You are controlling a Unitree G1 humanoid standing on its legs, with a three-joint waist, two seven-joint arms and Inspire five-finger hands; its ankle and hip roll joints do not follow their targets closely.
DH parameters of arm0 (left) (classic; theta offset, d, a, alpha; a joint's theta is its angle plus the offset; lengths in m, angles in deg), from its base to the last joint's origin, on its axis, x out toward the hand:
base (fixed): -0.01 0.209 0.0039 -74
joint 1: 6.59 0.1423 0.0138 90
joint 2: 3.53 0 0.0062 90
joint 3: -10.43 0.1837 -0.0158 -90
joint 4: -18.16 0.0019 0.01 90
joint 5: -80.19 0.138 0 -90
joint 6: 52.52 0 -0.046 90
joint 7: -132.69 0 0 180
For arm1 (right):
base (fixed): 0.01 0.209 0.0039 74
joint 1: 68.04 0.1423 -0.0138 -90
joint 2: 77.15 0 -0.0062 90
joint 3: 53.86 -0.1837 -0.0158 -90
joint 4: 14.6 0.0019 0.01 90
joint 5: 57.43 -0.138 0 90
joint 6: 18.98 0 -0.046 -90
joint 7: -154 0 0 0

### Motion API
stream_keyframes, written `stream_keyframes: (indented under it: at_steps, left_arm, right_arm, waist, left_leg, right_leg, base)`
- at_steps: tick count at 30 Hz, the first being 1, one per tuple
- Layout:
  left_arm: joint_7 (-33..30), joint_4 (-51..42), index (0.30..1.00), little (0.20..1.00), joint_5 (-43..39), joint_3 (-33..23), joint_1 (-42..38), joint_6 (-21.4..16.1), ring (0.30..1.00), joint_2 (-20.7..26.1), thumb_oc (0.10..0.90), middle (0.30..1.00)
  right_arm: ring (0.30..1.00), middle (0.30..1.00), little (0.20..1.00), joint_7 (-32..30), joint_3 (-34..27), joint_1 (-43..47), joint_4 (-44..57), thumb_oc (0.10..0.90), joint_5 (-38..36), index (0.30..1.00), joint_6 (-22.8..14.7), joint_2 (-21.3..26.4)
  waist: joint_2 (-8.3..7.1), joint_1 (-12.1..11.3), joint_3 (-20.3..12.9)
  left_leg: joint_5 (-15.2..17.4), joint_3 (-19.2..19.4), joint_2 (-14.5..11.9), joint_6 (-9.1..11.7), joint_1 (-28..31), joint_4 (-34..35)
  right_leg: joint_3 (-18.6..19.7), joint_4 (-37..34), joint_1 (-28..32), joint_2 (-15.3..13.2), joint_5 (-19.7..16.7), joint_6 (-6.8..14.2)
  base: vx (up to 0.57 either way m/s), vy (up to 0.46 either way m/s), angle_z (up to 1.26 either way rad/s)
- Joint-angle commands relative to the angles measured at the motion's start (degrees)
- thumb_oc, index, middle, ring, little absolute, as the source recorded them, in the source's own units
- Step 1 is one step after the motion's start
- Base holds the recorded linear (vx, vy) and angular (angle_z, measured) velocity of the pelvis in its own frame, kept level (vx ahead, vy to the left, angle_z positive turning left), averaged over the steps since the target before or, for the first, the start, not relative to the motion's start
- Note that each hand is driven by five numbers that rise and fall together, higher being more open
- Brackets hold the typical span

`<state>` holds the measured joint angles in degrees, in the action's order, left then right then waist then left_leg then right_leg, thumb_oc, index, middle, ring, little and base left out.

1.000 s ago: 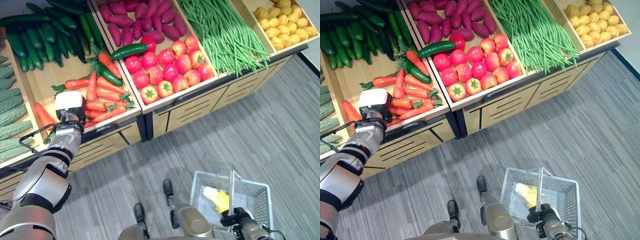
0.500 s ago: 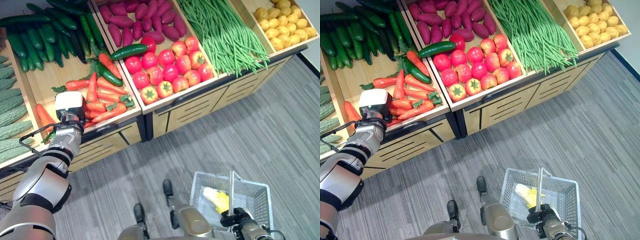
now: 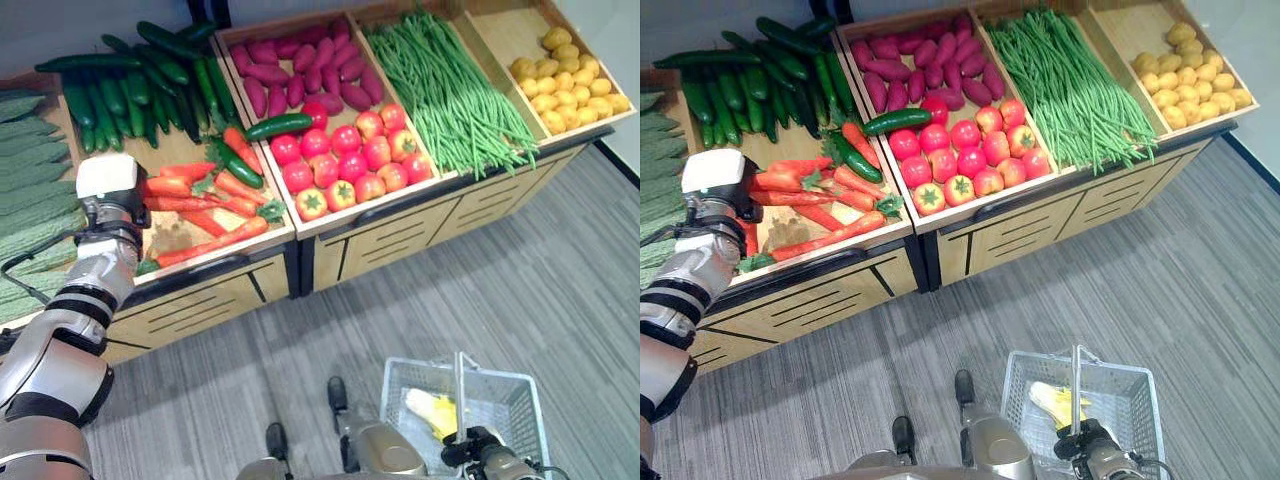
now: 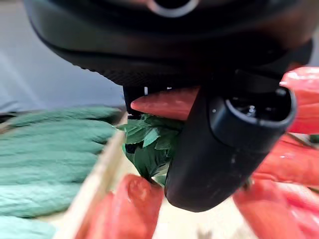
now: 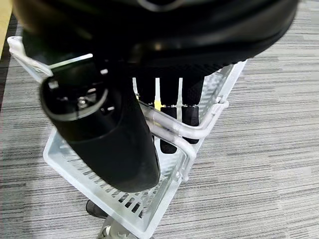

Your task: Get the vegetables into the basket

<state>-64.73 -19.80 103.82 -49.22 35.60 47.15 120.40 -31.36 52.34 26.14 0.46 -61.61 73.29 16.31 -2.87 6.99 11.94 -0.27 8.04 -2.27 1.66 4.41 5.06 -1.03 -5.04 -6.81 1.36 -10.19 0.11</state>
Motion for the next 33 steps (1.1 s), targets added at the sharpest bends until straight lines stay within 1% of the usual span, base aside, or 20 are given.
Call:
stream_keyframes:
  at_steps: [1,5,17,22,26,33]
  left_arm:
    - [-5.3,-1.6,0.300,0.300,-1.3,-3.9,-3.8,-0.6,0.300,6.6,0.400,0.300]
    - [-5.1,-3.2,0.300,0.300,-1.1,-5.0,-2.6,-0.7,0.300,7.8,0.400,0.300]
    - [-3.9,-1.0,0.300,0.300,-0.2,-3.0,-3.5,-0.8,0.300,10.4,0.400,0.300]
    - [-3.6,-0.7,0.300,0.300,-0.1,-3.3,-2.7,-0.7,0.300,10.1,0.400,0.300]
    - [-3.5,-2.4,0.300,0.300,0.4,-4.3,-1.0,-0.7,0.300,9.3,0.400,0.300]
    - [-3.0,-6.1,0.300,0.300,1.2,-5.5,0.9,-0.8,0.300,9.2,0.400,0.300]
  right_arm:
    - [0.300,0.300,0.300,0.8,-0.2,-4.4,-2.8,0.400,1.2,0.300,1.4,1.3]
    - [0.300,0.300,0.300,1.3,-0.6,-4.7,-3.4,0.400,1.5,0.300,1.8,1.1]
    - [0.300,0.300,0.300,2.0,0.0,-4.5,-4.2,0.400,2.1,0.300,2.3,1.1]
    - [0.300,0.300,0.300,2.1,0.1,-4.7,-4.5,0.400,2.3,0.300,2.4,0.8]
    - [0.300,0.300,0.300,2.0,-0.1,-4.8,-4.5,0.400,2.5,0.300,2.5,0.9]
    - [0.300,0.300,0.300,1.8,-1.2,-5.1,-4.8,0.400,2.8,0.300,2.7,1.5]
  waist:
    - [0.90,0.2,-4.5]
    - [0.84,-0.2,-5.7]
    - [1.10,-0.4,-7.4]
    - [1.37,-0.5,-7.6]
    - [1.52,-0.5,-7.6]
    - [1.33,-0.6,-7.8]
  left_leg:
    - [-0.2,-1.3,-2.0,4.4,-2.0,-0.1]
    - [-0.2,-1.5,-1.8,4.4,-1.5,-0.1]
    - [-0.2,-1.8,-1.8,4.4,-0.8,-0.1]
    - [0.0,-1.7,-1.7,4.3,-0.5,-0.1]
    - [0.3,-1.6,-1.5,4.2,-0.1,-0.1]
    - [1.1,-1.4,-1.2,3.6,1.2,-0.1]
  right_leg:
    - [-1.9,0.0,5.7,-4.5,7.2,8.0]
    - [-2.2,0.0,6.4,-4.6,7.3,8.0]
    - [-2.4,0.0,7.5,-5.0,7.3,8.2]
    - [-2.3,0.0,7.8,-5.1,7.4,8.3]
    - [-2.4,0.0,8.2,-5.3,7.6,8.4]
    - [-1.9,0.0,9.2,-5.6,7.8,8.6]
  base:
    - [0.04,0.004,0.06]
    - [0.01,0.011,0.04]
    - [0.00,0.006,0.02]
    - [0.00,0.000,0.00]
    - [0.00,0.000,0.00]
    - [0.00,0.000,0.00]
